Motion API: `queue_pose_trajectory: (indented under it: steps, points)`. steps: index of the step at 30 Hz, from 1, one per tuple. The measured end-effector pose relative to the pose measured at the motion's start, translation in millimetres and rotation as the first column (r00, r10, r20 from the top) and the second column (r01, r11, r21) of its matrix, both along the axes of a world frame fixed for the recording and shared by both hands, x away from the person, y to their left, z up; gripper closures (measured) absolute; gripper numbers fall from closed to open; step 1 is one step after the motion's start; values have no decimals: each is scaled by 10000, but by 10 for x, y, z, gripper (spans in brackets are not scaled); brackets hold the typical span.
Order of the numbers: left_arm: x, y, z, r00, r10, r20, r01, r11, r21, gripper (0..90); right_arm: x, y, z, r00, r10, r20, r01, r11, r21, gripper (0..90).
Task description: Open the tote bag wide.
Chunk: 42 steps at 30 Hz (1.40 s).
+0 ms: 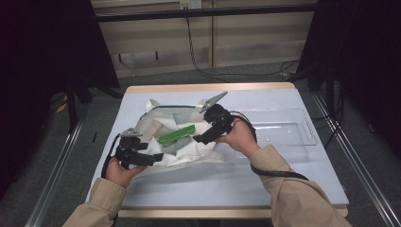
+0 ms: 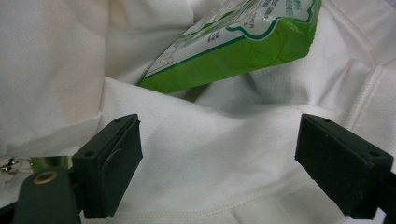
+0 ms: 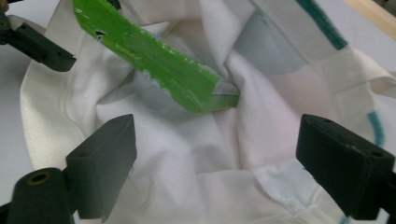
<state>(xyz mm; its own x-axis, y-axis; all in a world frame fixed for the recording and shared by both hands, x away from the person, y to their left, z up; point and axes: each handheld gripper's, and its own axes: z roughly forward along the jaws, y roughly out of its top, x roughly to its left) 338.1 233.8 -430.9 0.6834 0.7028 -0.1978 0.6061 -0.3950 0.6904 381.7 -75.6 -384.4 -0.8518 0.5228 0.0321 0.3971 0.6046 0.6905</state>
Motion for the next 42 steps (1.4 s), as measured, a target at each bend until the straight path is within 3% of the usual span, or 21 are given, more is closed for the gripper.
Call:
queue_pose_trajectory:
  steps: [9, 20, 22, 25, 31, 36, 42]
  points:
    - [1, 28, 28, 9997, 230, 64, -229, 9996, -177, 130, -18, 113, 0, 9983, 561, 154, -554, 9977, -392, 146]
    - [35, 34, 51, 9999, -116, 103, 115, 9999, 107, 130, 23, 282, -4, 9936, 974, 577, -918, 9915, -921, 150]
    - [26, 19, 52, 9999, 63, 105, -62, 9999, -129, 130, 28, 322, -9, 9917, 1129, 616, -1062, 9891, -1020, 159]
    - [31, 31, 57, 9998, -145, 97, 144, 9999, 68, 131, 40, 381, -28, 9888, 1310, 715, -1221, 9855, -1181, 169]
    - [34, 27, 52, 9999, -124, 86, 124, 9999, 3, 134, 73, 453, -62, 9870, 1436, 717, -1335, 9825, -1302, 199]
    - [41, 28, 56, 9999, -104, 93, 105, 9999, -68, 134, 86, 529, -77, 9798, 1813, 841, -1672, 9742, -1515, 252]
    - [45, 12, 48, 9999, -103, 100, 103, 9999, -48, 137, 78, 635, -104, 9671, 2388, 873, -2156, 9522, -2164, 336]
